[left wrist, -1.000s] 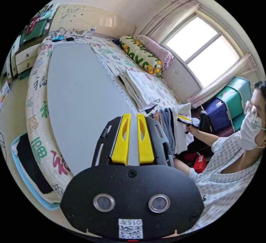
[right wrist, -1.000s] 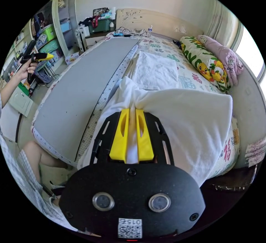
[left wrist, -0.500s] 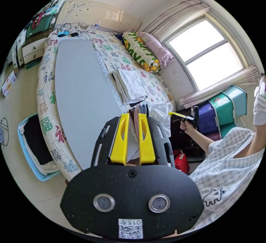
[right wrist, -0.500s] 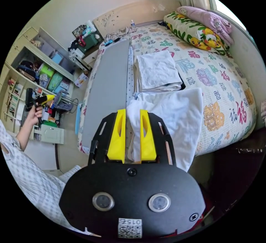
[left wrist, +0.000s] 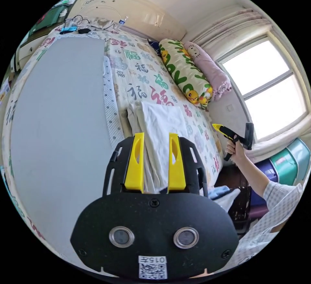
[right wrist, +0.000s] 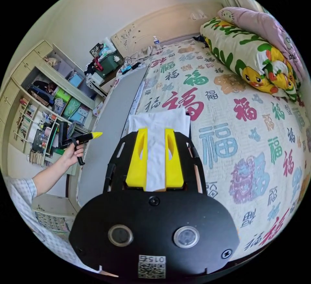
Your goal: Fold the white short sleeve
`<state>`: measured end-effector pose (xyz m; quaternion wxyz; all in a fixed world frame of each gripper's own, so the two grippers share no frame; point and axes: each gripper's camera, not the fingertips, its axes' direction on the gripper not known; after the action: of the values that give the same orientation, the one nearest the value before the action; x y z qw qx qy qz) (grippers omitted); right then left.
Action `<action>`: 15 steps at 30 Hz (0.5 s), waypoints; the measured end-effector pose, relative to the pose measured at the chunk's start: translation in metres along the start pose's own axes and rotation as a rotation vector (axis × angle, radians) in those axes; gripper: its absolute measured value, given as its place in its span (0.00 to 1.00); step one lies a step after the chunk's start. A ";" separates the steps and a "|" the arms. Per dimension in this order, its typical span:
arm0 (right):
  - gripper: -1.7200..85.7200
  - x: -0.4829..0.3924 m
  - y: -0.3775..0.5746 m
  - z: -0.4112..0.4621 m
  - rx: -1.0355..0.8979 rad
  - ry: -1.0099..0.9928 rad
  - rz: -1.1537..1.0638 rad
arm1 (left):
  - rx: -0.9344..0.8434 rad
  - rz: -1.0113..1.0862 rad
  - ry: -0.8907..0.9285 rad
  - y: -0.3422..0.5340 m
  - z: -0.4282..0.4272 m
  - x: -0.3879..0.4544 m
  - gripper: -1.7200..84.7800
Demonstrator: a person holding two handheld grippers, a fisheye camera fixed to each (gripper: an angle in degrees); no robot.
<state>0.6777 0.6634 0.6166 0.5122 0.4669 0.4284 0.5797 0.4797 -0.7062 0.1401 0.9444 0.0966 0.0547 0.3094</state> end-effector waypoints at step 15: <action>0.05 0.103 -0.023 0.192 -0.088 -0.023 0.041 | -0.092 -0.041 0.017 -0.076 0.105 -0.052 0.07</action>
<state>0.8663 0.7716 0.6428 0.5254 0.4593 0.3868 0.6029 0.4981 -0.8127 0.2286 0.9535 0.0493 0.0505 0.2929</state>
